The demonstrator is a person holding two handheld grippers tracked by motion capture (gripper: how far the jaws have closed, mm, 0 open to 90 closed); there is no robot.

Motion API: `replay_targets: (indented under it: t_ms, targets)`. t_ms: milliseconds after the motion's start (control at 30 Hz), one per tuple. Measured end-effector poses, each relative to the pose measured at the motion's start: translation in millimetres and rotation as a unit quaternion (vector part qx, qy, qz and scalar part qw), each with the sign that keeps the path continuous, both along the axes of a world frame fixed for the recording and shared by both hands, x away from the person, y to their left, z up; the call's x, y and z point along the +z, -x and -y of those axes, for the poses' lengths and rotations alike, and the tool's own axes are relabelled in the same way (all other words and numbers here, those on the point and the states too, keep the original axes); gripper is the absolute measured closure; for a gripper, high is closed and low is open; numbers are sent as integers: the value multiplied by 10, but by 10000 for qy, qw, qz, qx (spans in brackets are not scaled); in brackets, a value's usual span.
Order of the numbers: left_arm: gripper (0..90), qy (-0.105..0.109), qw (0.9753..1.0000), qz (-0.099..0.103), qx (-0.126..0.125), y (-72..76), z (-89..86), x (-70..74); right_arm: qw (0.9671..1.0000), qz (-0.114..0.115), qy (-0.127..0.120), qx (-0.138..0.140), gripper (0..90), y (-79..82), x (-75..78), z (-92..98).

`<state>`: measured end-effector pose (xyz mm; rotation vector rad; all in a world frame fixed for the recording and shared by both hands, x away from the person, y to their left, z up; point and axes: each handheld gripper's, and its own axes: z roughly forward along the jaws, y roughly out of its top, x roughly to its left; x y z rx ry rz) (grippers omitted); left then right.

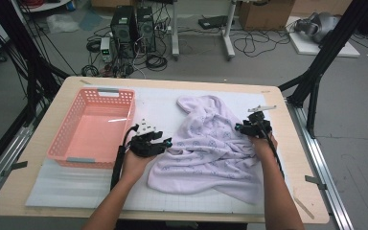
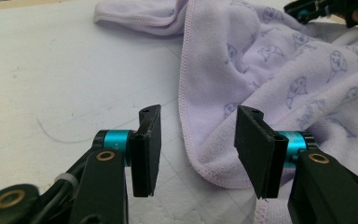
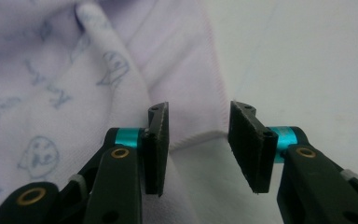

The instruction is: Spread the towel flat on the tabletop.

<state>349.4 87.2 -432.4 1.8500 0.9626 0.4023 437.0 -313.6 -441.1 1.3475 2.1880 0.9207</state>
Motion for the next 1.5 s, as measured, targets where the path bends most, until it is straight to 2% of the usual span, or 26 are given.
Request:
replay_targets:
  t_ms: [33, 133, 167, 200, 233, 267, 333, 400, 467, 500, 533, 600, 667, 733, 800, 833, 1033, 1100, 1200, 1233, 1267, 1300, 1333, 1400, 1433, 1500]
  targets:
    - [514, -36, 10000, -26, 9, -6, -5, -6, 10000, 57, 69, -25, 598, -4, -18, -25]
    - [514, -44, 10000, -50, 41, -13, -14, -11, 10000, 1, 89, 34, 851, -33, -9, -3]
    - [514, -35, 10000, -49, 55, -11, -15, -8, 9999, -97, 15, 86, 864, -50, 0, 5]
    - [514, -36, 10000, -44, 60, -8, -16, -4, 9998, -104, 134, 118, 871, -67, 13, 2]
    - [514, -54, 10000, -48, 47, -4, -22, 2, 9992, -71, 373, 91, 875, -83, 33, -4]
    - [514, -70, 9999, -59, 46, -1, -26, 7, 9982, -26, 601, -11, 876, -104, 50, 0]
    - [514, -84, 9999, -63, 35, 6, -34, 14, 9965, 119, 757, -334, 877, -141, 94, 55]
    - [514, -103, 9999, -73, 40, 7, -39, 15, 9917, 376, 908, -831, 877, -157, 173, 143]
    - [514, -145, 9999, -88, 15, -1, -35, 2, 9829, 659, 1000, -1400, 877, -138, 259, 235]
    - [514, -142, 9998, -119, -1, -8, -28, -10, 9791, 772, 1005, -1593, 876, -123, 296, 282]
    - [514, -142, 9998, -121, -7, -17, -17, -23, 9771, 848, 962, -1699, 869, -110, 324, 325]
    - [514, -100, 9999, -114, -29, -33, 5, -41, 9803, 821, 746, -1635, 827, -89, 360, 382]
    - [515, -123, 9997, -198, -90, -68, 43, -38, 9827, 869, 578, -1529, 733, -48, 395, 395]
    - [545, -98, 9996, -234, -132, -114, 105, -28, 9843, 920, 431, -1443, 715, 12, 437, 383]
    - [544, -162, 9995, -222, -182, -178, 166, -9, 9877, 946, 250, -1223, 688, 84, 477, 349]
    - [542, -85, 9997, -152, -145, -209, 197, -8, 9890, 942, 215, -1118, 687, 131, 497, 323]
    - [507, 11, 9985, -518, -193, -514, 397, -41, 9929, 1097, -77, -446, 667, 542, 533, 195]
    - [501, -76, 9983, -538, -229, -583, 482, -75, 9954, 897, -142, -310, 640, 658, 534, 179]
    - [514, -327, 9966, -663, -356, -655, 609, -143, 9946, 1004, -235, -133, 648, 850, 529, 169]
    - [574, -498, 9950, -717, -480, -660, 653, -169, 9946, 1001, -246, -83, 646, 895, 522, 167]
    - [645, -727, 9949, -525, -458, -643, 681, -168, 9947, 992, -269, -45, 643, 936, 513, 161]
    - [733, -772, 9948, -496, -444, -647, 672, -156, 9946, 1002, -271, -31, 639, 969, 500, 156]
    - [855, -696, 9951, -581, -403, -658, 649, -154, 9945, 1004, -303, -21, 639, 995, 483, 156]
    - [856, -796, 9952, -559, -122, -685, 559, -131, 9946, 959, -391, 10, 633, 1025, 436, 149]
    - [858, -784, 9953, -544, 143, -707, 484, -112, 9948, 939, -402, 30, 633, 1031, 407, 144]
    - [862, -623, 9944, -514, 683, -756, 293, -60, 9953, 884, -404, 15, 633, 1038, 346, 134]
